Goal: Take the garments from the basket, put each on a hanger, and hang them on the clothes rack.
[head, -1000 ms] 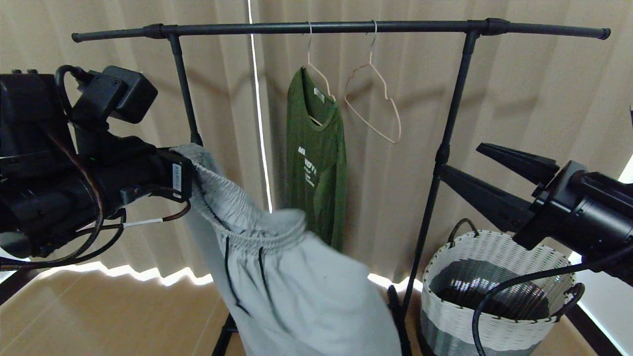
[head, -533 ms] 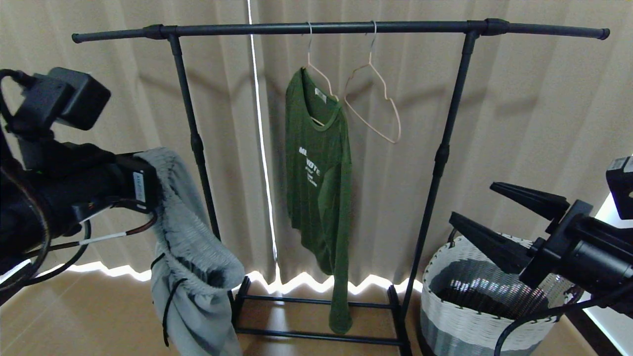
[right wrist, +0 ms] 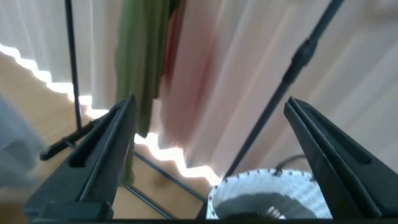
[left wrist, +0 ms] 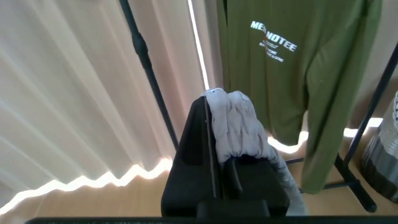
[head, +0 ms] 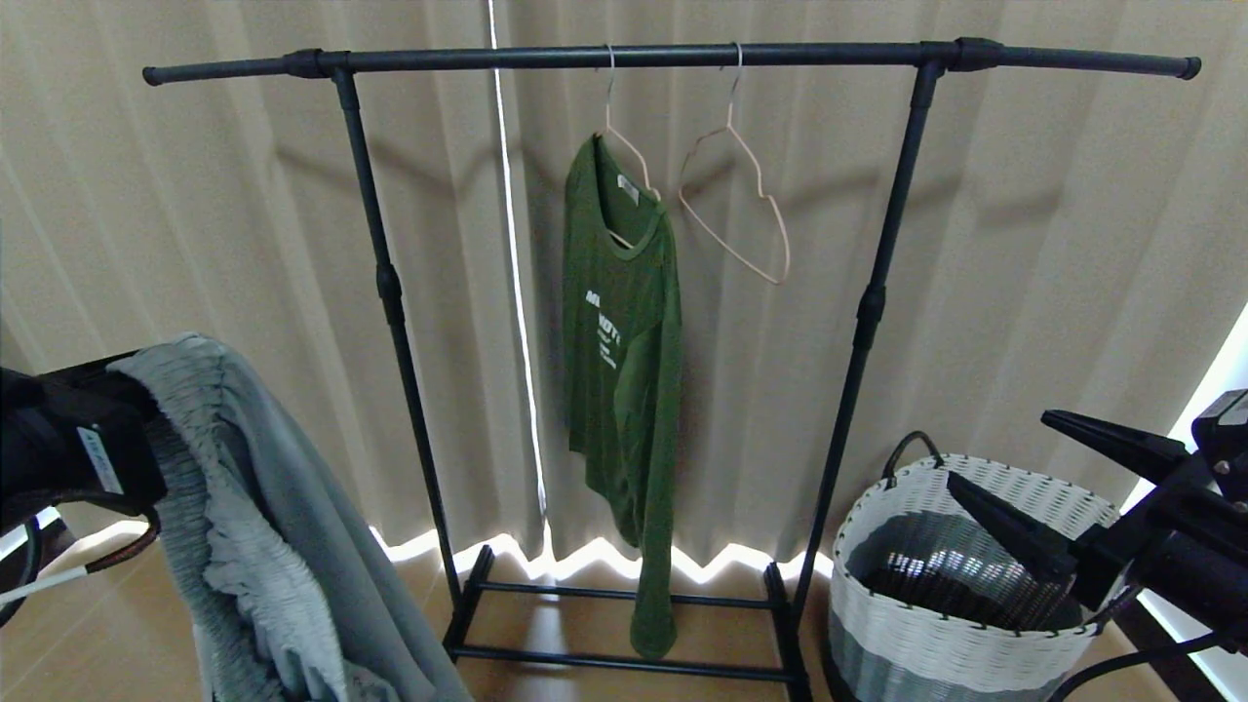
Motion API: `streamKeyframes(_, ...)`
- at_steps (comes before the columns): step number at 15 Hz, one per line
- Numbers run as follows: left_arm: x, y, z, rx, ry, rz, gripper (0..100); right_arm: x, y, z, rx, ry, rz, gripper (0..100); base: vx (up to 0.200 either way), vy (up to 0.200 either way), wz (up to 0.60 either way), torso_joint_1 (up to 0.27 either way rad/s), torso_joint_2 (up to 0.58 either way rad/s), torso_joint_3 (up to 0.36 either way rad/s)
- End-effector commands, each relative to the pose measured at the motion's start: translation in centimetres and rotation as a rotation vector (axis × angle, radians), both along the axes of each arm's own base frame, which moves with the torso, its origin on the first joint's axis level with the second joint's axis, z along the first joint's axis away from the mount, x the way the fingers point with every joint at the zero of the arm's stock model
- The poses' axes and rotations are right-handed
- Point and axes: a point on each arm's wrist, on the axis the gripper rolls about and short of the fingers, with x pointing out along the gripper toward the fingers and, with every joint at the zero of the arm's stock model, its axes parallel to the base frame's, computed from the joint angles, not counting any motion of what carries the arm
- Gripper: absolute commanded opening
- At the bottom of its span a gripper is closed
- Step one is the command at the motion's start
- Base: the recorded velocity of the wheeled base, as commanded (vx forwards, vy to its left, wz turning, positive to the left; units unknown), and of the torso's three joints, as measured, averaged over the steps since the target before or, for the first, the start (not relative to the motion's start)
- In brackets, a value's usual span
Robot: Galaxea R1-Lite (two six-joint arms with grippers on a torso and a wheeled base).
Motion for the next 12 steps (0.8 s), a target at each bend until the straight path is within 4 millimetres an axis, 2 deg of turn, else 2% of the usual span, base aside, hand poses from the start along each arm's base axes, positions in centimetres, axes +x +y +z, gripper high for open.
streamKeyframes(1,-0.7,0.2,-0.1,-0.021,-0.01,0.002,0,0.0,-0.2,-0.1,-0.004,0.003,-0.012,100,0.0,0.0,0.0,0.0,0.0,0.0)
streamKeyframes(8,-1.8,0.4,-1.5,-0.04,0.017,-0.006,0,-0.1,-0.8,0.0,-0.046,-0.026,-0.042,100,0.0,0.0,0.0,0.0,0.0,0.0)
streamKeyframes(12,-2.1,0.5,-2.7,-0.032,0.048,-0.005,0,-0.1,-0.8,0.0,-0.046,-0.028,-0.044,100,0.0,0.0,0.0,0.118,-0.31,-0.21)
